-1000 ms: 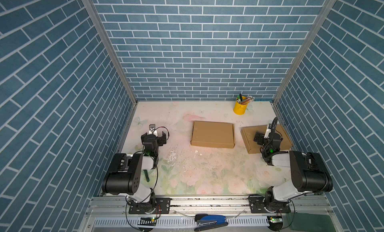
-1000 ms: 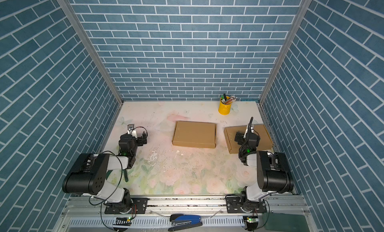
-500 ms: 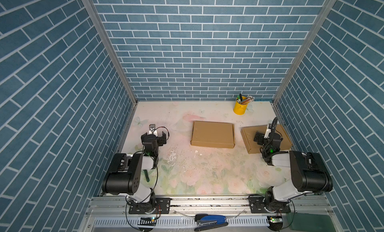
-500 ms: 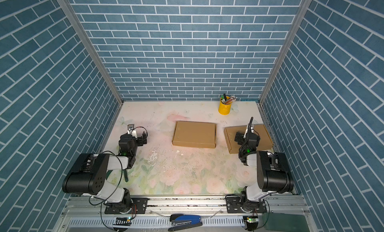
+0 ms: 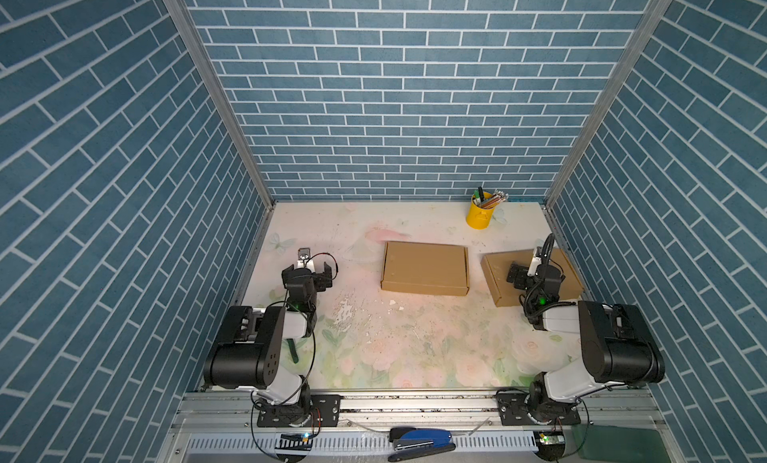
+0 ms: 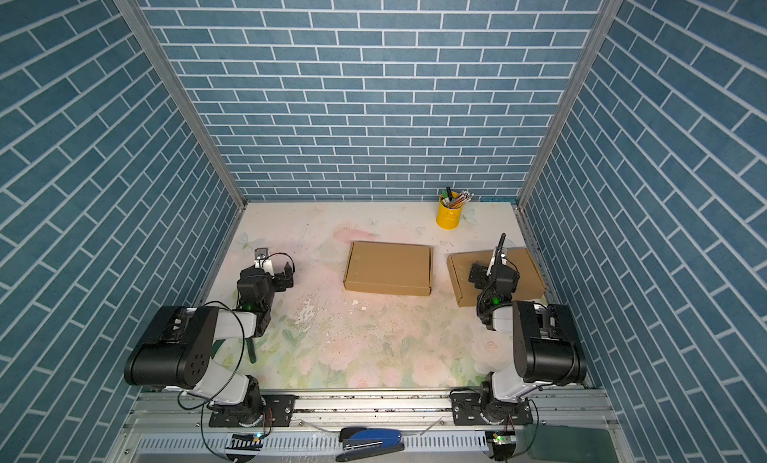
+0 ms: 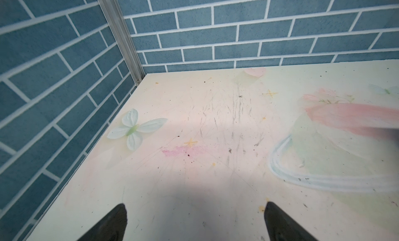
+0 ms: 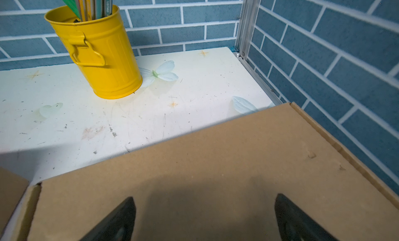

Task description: Fold the paper box

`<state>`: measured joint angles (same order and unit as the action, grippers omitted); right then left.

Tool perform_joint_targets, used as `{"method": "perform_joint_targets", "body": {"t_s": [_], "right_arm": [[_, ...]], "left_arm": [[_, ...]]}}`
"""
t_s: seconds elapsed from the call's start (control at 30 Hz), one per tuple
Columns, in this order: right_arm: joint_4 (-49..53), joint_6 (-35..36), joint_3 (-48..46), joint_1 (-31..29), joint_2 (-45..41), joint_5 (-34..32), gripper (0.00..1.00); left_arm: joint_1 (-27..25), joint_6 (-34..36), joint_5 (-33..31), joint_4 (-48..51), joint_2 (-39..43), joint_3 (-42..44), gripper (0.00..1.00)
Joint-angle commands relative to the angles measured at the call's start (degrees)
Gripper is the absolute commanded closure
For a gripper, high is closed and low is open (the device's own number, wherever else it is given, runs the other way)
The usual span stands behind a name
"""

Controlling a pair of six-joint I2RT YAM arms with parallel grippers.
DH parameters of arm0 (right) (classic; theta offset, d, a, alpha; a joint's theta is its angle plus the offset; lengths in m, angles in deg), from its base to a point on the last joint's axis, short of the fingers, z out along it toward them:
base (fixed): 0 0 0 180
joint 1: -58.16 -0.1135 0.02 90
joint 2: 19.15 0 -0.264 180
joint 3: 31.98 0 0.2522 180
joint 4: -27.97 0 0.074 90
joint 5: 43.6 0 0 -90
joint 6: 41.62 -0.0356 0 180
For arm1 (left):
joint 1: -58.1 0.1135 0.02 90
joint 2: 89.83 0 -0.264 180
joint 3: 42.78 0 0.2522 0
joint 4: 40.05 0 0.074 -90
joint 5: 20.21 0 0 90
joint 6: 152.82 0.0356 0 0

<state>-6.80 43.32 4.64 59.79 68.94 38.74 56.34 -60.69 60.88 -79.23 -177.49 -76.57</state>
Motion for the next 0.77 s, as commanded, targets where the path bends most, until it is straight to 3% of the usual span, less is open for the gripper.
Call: {"method": "perform_joint_targets", "body": {"t_s": [0.0,0.5,0.6,0.73], "right_arm": [[-1.61,1.01,-0.62,0.09,0.08,0.03,0.01],[-1.51,1.02,-0.61,0.19,0.01,0.02,0.01],[-1.5,1.02,-0.57,0.13,0.09,0.08,0.01],[-1.6,1.02,-0.7,0.17,-0.02,0.1,0.01]], "left_arm": [[-0.13,0.33,0.27,0.68,0.0,-0.76,0.0],[-0.09,0.3,0.23,0.81,-0.07,-0.85,0.01],[-1.14,3.16,3.71,2.25,-0.31,-1.79,0.01],[0.04,2.0,5.36,2.52,-0.14,-1.8,0.0]]}}
